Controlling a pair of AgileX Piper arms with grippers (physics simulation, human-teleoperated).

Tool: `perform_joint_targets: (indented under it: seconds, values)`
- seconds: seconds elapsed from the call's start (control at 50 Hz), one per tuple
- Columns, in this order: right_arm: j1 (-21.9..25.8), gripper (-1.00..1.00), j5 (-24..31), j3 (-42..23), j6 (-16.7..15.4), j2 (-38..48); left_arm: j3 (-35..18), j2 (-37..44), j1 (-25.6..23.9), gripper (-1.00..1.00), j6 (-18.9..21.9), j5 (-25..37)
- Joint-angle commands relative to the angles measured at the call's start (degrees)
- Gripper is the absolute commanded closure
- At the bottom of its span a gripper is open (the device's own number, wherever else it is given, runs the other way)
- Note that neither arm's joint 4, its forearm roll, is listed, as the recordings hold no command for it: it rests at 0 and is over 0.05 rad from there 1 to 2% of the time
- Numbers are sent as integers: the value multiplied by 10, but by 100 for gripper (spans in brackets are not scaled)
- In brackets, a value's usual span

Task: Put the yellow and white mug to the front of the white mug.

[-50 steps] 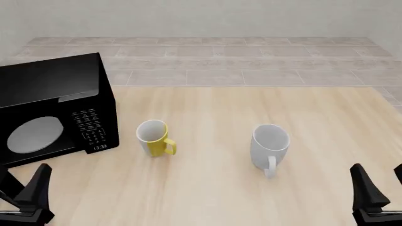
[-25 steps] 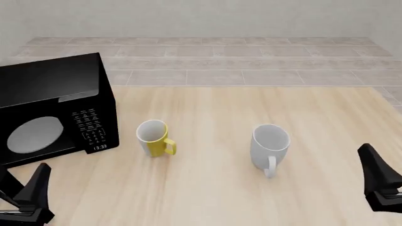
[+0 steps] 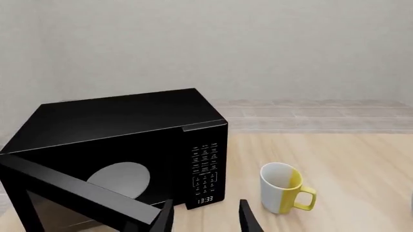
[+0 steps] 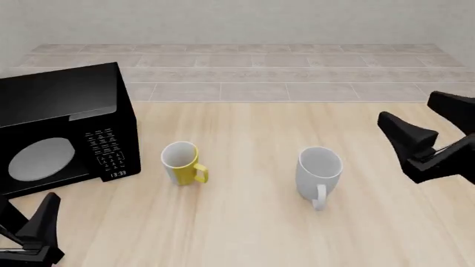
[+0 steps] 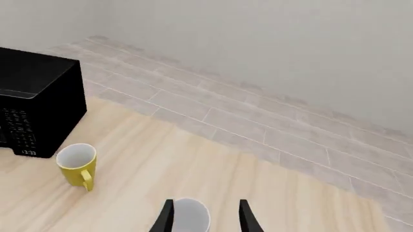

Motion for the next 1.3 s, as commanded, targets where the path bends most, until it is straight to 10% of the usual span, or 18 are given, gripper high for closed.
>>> perform_joint_targets:
  seconds: [0.02,0.58,0.84,1.3]
  values:
    - [75,-100,65,-148,-71,133,1,0,-2,-100,0,-1]
    - [179,-100,247,-361,-183,346,2,0,-1,-100,0,-2]
    - [219,-100,323,-439,-123,427,-1,-4,-1,-100,0,5]
    - [263,-100,303,-446,-120,502,-3,-4,-1,-100,0,7]
